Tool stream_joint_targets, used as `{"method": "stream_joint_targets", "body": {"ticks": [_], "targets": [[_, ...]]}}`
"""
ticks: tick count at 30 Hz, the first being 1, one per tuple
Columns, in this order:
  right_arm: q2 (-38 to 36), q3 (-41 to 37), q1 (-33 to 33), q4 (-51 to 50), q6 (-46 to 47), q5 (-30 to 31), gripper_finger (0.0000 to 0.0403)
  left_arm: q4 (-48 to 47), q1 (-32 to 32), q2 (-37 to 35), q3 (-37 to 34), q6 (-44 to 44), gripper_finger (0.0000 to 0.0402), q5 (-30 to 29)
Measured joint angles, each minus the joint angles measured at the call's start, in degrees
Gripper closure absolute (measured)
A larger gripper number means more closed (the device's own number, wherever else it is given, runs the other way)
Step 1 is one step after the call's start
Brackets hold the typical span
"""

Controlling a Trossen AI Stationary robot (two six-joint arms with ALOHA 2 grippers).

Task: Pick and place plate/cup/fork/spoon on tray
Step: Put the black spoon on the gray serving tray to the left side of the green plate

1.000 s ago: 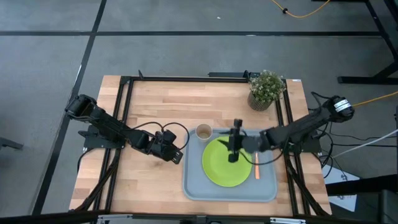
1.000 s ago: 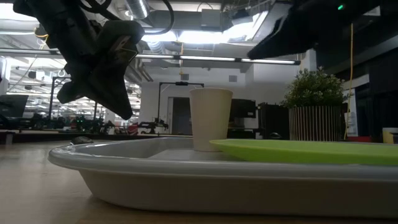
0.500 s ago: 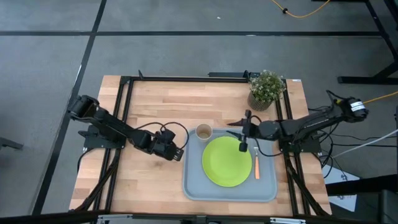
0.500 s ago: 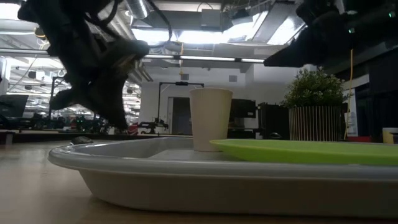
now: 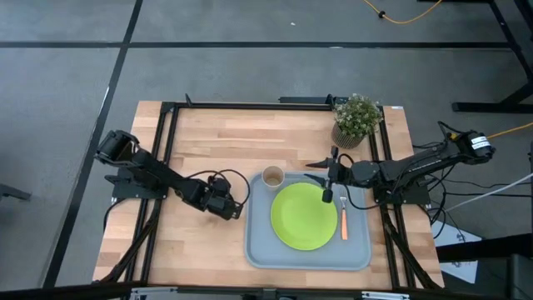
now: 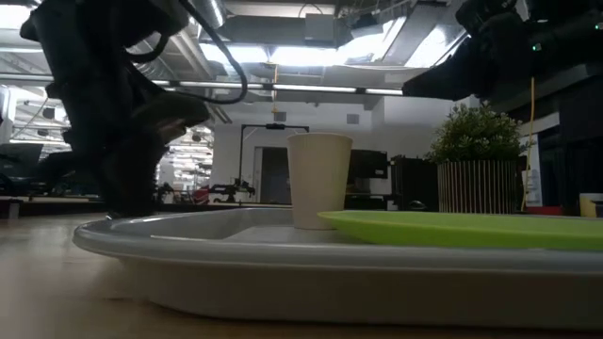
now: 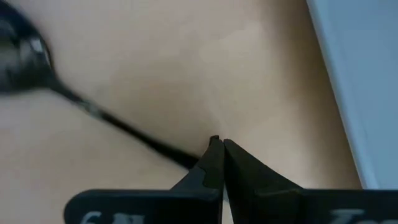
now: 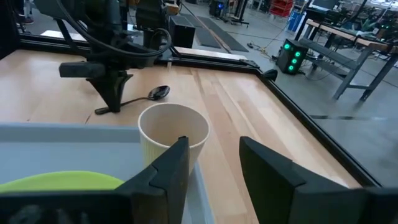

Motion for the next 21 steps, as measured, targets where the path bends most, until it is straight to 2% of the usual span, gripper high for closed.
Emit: {"method": "stream_joint_targets", "body": {"ticks": [5, 11, 13, 16, 19, 21], "targets": [[0.0, 0.0, 0.0, -0.2, -0.1, 0.0, 0.0257, -0.4, -1.4, -0.4, 0.0, -3.6, 0.0402, 4.7], [0.0, 0.0, 0.0, -0.2, -1.3, 0.0, 0.0257, -1.7, -2.7, -0.3, 0.7, -5.0, 0.0402, 5.5], [0.0, 0.0, 0.0, -0.2, -1.3, 0.0, 0.0257, -6.8, -2.8, -0.3, 2.9, -5.0, 0.0402, 7.5], [0.0, 0.0, 0.0, -0.2, -1.3, -0.2, 0.0257, -19.1, -3.0, -0.2, 7.8, -5.0, 0.0402, 8.8], [0.0, 0.0, 0.0, -0.3, -1.2, -0.3, 0.0257, -30.0, -3.3, -0.2, 13.6, -5.0, 0.0402, 5.2], [0.0, 0.0, 0.0, -0.3, -1.2, -0.3, 0.0257, -33.9, -3.4, -0.2, 17.2, -4.4, 0.0402, 2.6]]}}
